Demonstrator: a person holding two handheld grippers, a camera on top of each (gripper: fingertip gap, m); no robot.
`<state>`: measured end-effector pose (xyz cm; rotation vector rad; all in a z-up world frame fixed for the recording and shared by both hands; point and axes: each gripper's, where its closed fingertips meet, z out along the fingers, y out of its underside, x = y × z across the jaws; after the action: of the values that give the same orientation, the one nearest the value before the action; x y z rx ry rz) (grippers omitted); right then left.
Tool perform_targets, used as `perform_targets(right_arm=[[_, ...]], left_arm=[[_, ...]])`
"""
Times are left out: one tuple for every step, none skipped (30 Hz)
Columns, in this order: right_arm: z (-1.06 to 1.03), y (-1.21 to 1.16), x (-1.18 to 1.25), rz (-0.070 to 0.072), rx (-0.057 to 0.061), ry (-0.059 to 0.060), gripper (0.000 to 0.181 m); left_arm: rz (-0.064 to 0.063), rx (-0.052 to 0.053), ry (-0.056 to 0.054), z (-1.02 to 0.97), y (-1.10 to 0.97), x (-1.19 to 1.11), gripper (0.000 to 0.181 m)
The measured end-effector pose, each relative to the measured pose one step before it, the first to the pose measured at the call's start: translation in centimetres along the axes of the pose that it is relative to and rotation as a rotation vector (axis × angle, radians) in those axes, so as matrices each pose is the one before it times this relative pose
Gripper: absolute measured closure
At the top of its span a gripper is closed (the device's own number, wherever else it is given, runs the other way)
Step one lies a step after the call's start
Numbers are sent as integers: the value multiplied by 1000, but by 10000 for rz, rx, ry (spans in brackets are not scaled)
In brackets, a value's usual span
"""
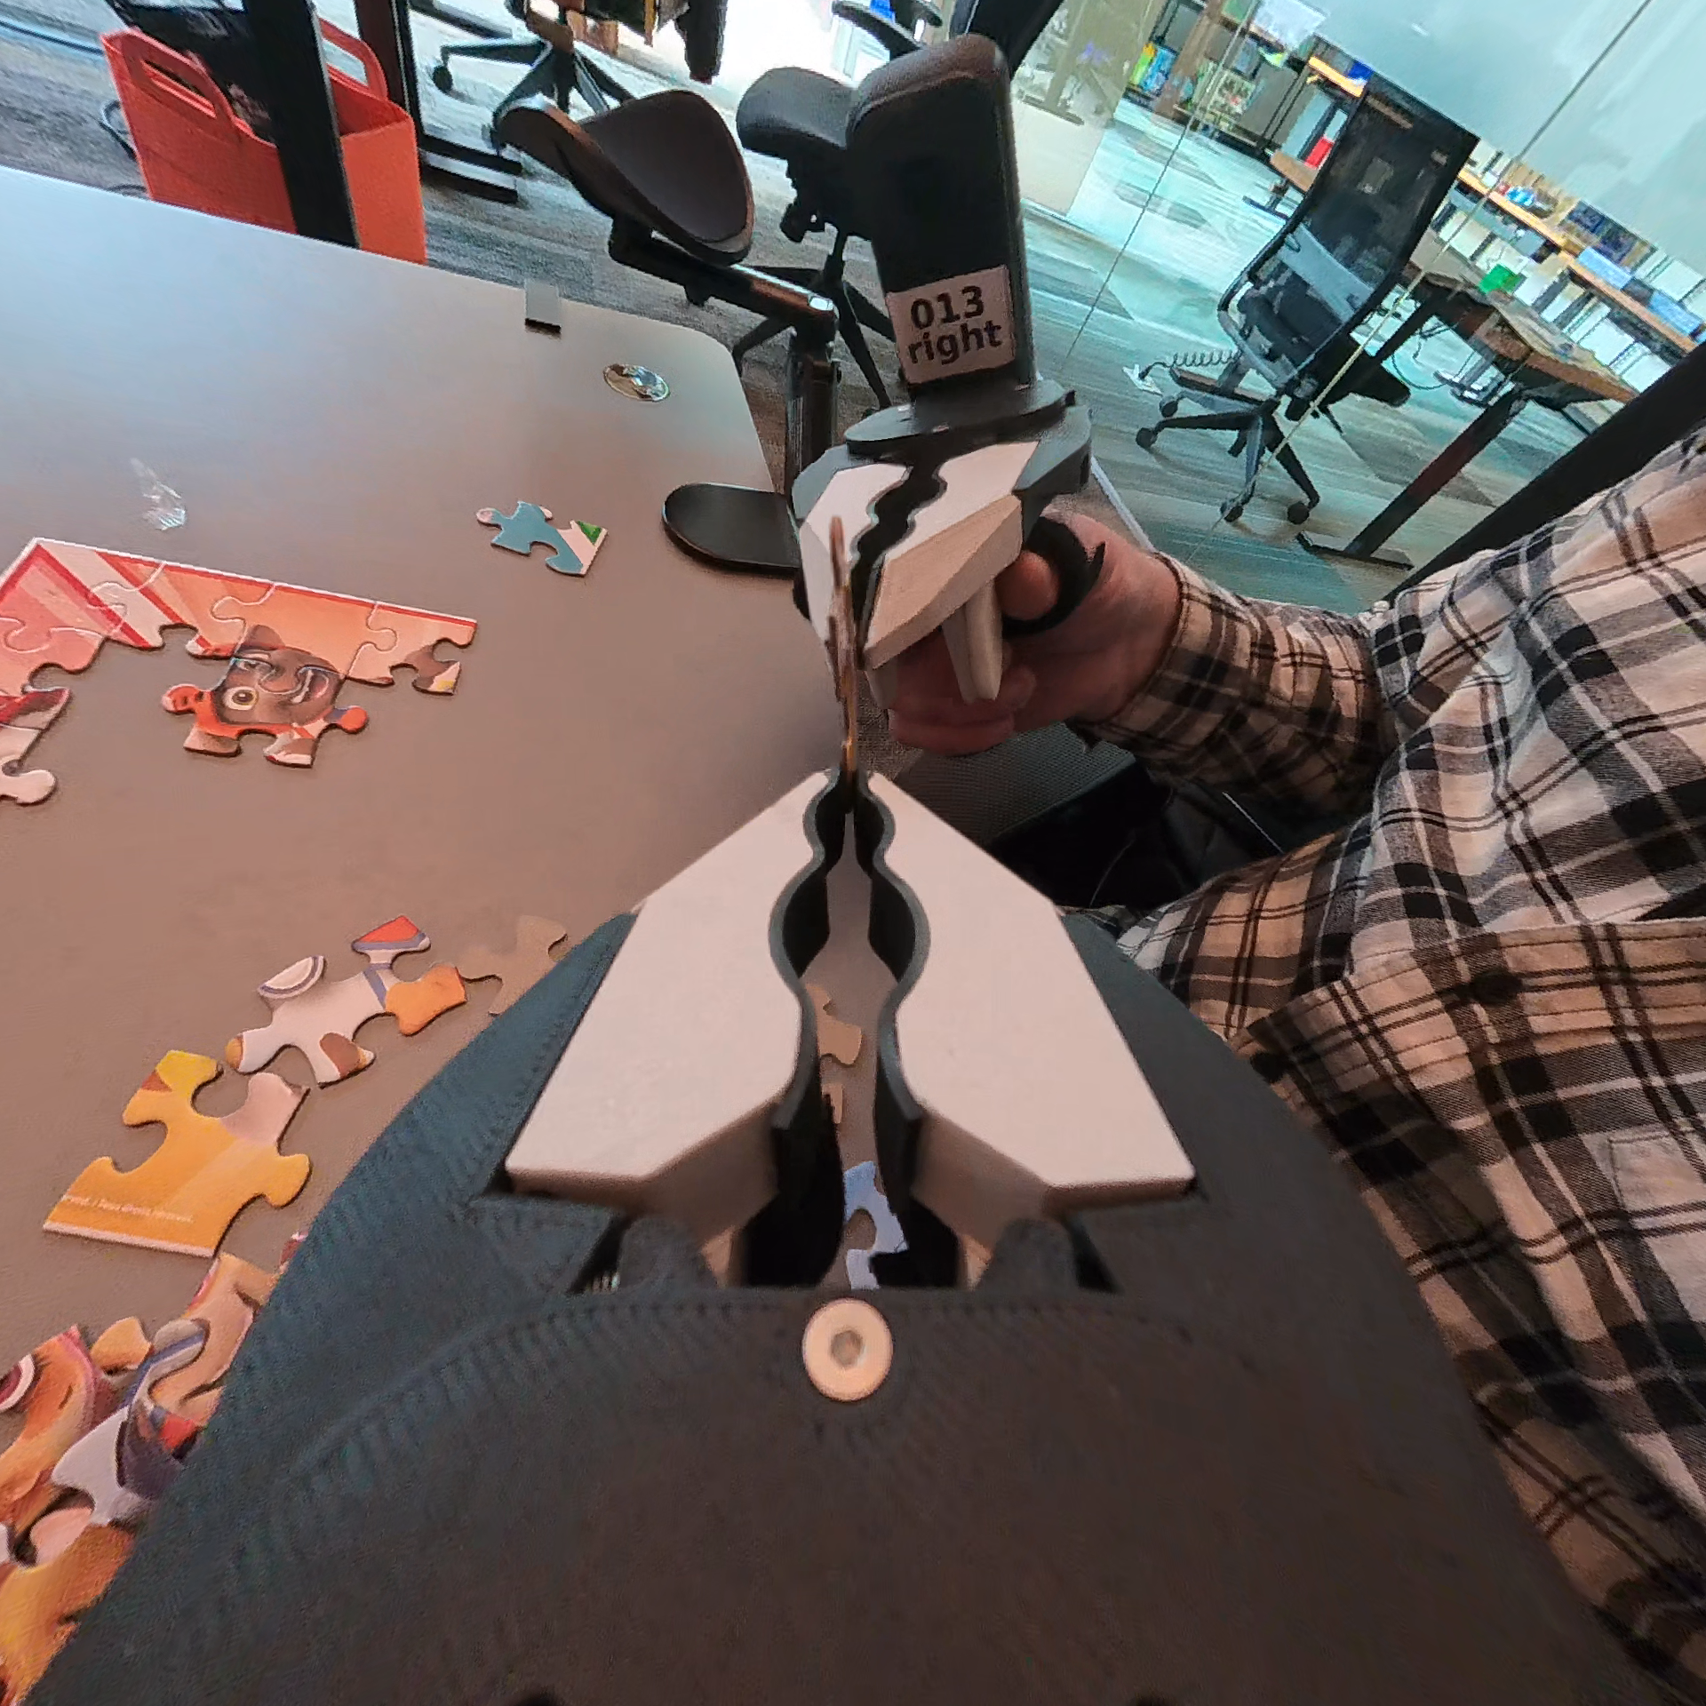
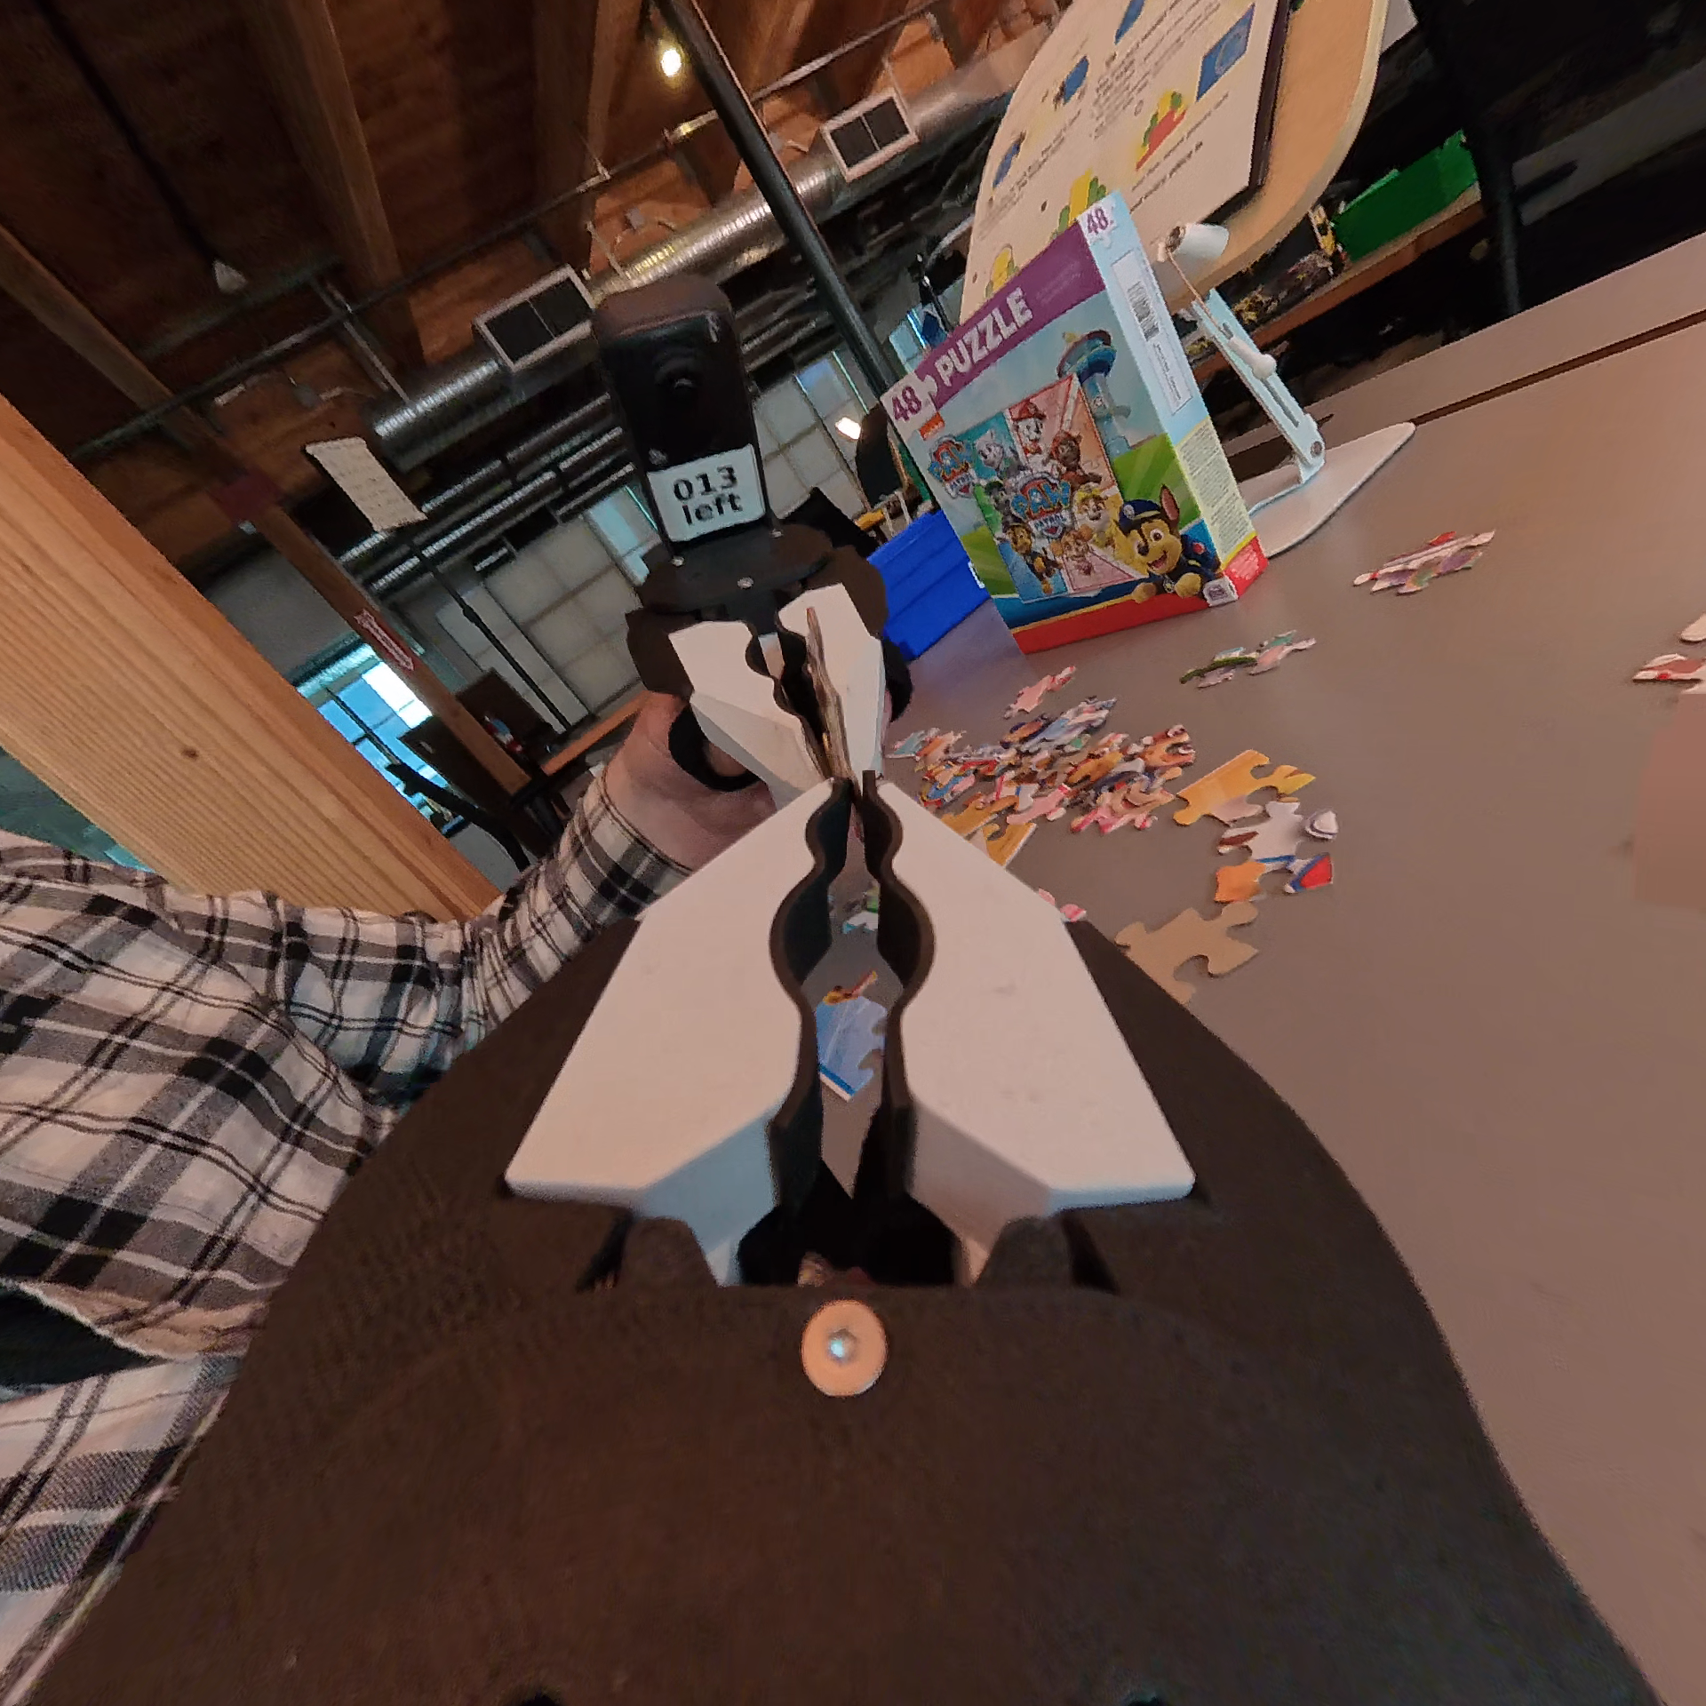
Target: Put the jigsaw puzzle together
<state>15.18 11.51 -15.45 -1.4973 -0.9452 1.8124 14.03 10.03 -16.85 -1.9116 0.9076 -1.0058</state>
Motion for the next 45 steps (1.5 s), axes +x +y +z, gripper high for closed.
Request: perform_targets(right_arm=[[-48,254,234,73,-124,53,180],[-55,128,109,179,-28,-51,180],[-75,66,146,112,18,16,180],[-68,130,164,28,-23,86,180],[-91,112,57,28,-25,41,181],[-92,33,-8,37,25,18,181],[-94,-5,22,8,28,52,181],[-85,-22,30,-6,14,50,181],[-127,-68,38,11,21,35,181],[-178,-107,128,40,21,68,181],[-234,-69,167,48,-24,79,181],[-312,-23,240,8,-77,112,181],[-428,-73,307,-28,-67,137,181],[-505,-54,278,-4,-126,101,181],[-559,38,281,-48,-204,116,181],[-579,234,400,-129,-351,189,181],[-558,464,459,-141,-486,196,181],[-509,578,371,-66,-534,112,181],[-487,552,593,-85,-497,269,181],[-465,557,906,-176,-502,503,181],[-337,633,670,-126,-545,305,181],[-227,614,435,19,-538,104,181],[-219,334,773,46,-370,304,181],[-167,217,988,18,-310,432,181],[24,330,688,24,-392,204,181],[151,152,504,103,-278,31,181],[219,-77,629,192,-95,75,181],[290,5,591,154,-123,57,181],[294,112,505,83,-174,55,181],[215,70,607,67,-146,182,180],[129,19,593,31,-121,235,179],[56,-119,429,-28,-37,190,178],[-59,-369,231,-61,146,120,177],[-143,-381,114,-36,166,80,177],[-121,-124,198,-59,-5,151,177],[-127,4,354,-119,-75,281,172],[-137,7,382,-115,-45,291,165],[-131,-54,256,-51,-1,182,161],[-104,-85,55,-54,37,42,160],[-64,-43,-70,-84,10,-24,161],[-112,40,133,-68,-59,134,161],[-185,-4,180,-188,-70,257,158],[-158,-212,-353,-338,43,53,153],[3,-297,-933,-265,60,-239,154],[251,-227,-1108,-234,-24,-295,155]], left_arm=[[-48,-102,-3,64,148,-103,181],[-46,-25,56,86,77,-54,181],[-116,7,62,115,33,-102,181],[-105,-59,84,135,164,-104,181],[-92,17,129,90,70,-34,181],[-125,116,138,54,-108,1,181],[-95,41,72,77,-21,-43,181],[-48,-39,-21,139,72,-135,181],[-87,-5,1,140,6,-134,179],[-86,-20,32,124,21,-104,179],[7,-90,-123,68,142,-315,179],[55,-162,-265,10,231,-493,179],[47,-168,-337,-20,239,-556,177],[70,-131,-241,-33,191,-369,175],[69,-59,-138,-41,97,-175,175],[24,-46,-78,-37,82,-90,174],[29,-82,-102,-50,137,-125,174],[71,-82,-185,-73,123,-243,174],[58,-79,-220,-87,117,-340,174],[36,-88,-187,-66,152,-344,174],[25,-112,-198,-51,201,-424,174],[1,-124,-220,-44,239,-496,173],[-19,-82,-151,-31,184,-385,173],[-60,-80,-103,-49,177,-312,173],[-55,-100,-156,-95,205,-381,172],[2,-61,-190,-145,128,-403,172],[7,-24,-158,-160,53,-344,172],[-39,-63,-136,-141,113,-329,172],[-39,-109,-112,-79,187,-279,171],[-1,-143,-109,-39,251,-250,169],[17,-192,-179,-5,342,-353,169],[49,-218,-219,32,405,-391,168],[72,-205,-162,93,402,-296,167],[57,-161,-59,152,348,-119,166],[30,-86,41,165,237,33,166],[-3,-60,84,188,164,105,165],[11,-60,47,183,137,30,165],[22,-46,9,161,95,-17,165],[6,-30,13,153,43,-18,165],[25,-30,25,134,2,36,165],[43,-56,-5,127,20,16,165],[65,-81,-47,108,50,-15,165],[93,-77,-14,102,44,48,165],[69,-53,32,126,7,93,165],[29,-77,40,170,50,72,165]])
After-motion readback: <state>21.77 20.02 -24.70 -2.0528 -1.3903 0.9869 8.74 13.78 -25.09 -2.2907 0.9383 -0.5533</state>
